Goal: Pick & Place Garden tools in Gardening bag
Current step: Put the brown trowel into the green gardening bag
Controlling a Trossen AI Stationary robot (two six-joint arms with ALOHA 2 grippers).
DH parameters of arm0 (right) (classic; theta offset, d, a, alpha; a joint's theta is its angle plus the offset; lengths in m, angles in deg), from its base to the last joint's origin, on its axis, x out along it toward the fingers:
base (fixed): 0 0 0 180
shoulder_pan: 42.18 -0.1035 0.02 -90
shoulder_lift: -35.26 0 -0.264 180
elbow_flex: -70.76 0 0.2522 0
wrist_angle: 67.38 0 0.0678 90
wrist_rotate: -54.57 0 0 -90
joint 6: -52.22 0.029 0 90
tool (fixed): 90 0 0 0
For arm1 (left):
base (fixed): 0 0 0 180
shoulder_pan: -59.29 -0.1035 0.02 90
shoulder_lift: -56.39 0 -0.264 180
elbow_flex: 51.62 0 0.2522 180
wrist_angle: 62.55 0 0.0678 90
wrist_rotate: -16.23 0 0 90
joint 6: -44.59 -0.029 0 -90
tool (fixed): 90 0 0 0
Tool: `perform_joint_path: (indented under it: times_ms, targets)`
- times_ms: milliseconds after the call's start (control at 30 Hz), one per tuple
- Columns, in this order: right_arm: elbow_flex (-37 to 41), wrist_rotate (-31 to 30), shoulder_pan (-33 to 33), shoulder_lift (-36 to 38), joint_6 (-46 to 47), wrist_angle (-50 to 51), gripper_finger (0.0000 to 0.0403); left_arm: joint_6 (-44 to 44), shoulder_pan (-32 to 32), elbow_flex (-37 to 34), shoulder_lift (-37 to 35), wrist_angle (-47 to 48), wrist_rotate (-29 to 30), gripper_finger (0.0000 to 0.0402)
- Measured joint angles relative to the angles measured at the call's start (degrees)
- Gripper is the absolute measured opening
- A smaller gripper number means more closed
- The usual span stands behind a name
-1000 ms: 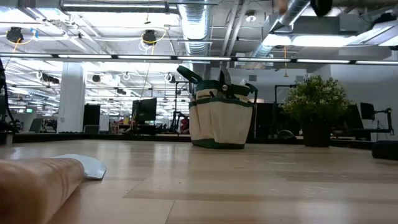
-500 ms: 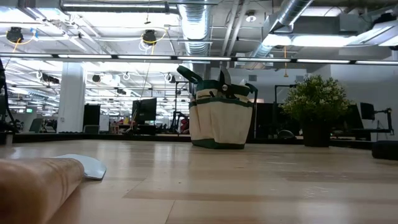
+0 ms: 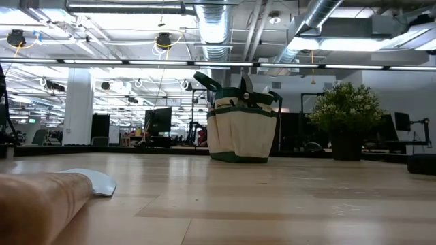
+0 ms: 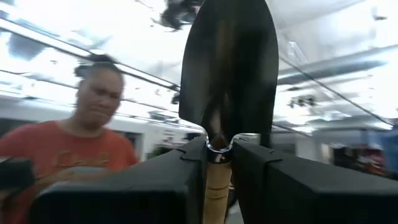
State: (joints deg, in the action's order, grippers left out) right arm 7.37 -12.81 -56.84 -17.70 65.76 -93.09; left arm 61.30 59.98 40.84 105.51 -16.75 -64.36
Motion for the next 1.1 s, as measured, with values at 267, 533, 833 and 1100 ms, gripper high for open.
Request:
perform_joint_path:
  times_ms: [267,533,833,1100]
  targets:
    - [0.0,8.05,-1.49,-2.28,0.04,-7.12,0.004,0.01,0.0,0.0,0.0,0.02,0.0,0.0025]
    - [0.0,9.02,-2.15,-2.37,0.04,-7.57,0.004,0.01,0.0,0.0,0.0,0.02,-0.01,0.0025]
    - [-0.02,-3.89,3.8,-0.67,-0.01,2.23,0.004,0.02,0.0,0.0,0.0,0.02,0.75,0.0025]
    - [0.82,-5.29,16.4,0.47,-4.11,20.27,0.004,0.03,-0.02,0.0,0.07,-0.04,4.33,0.0025]
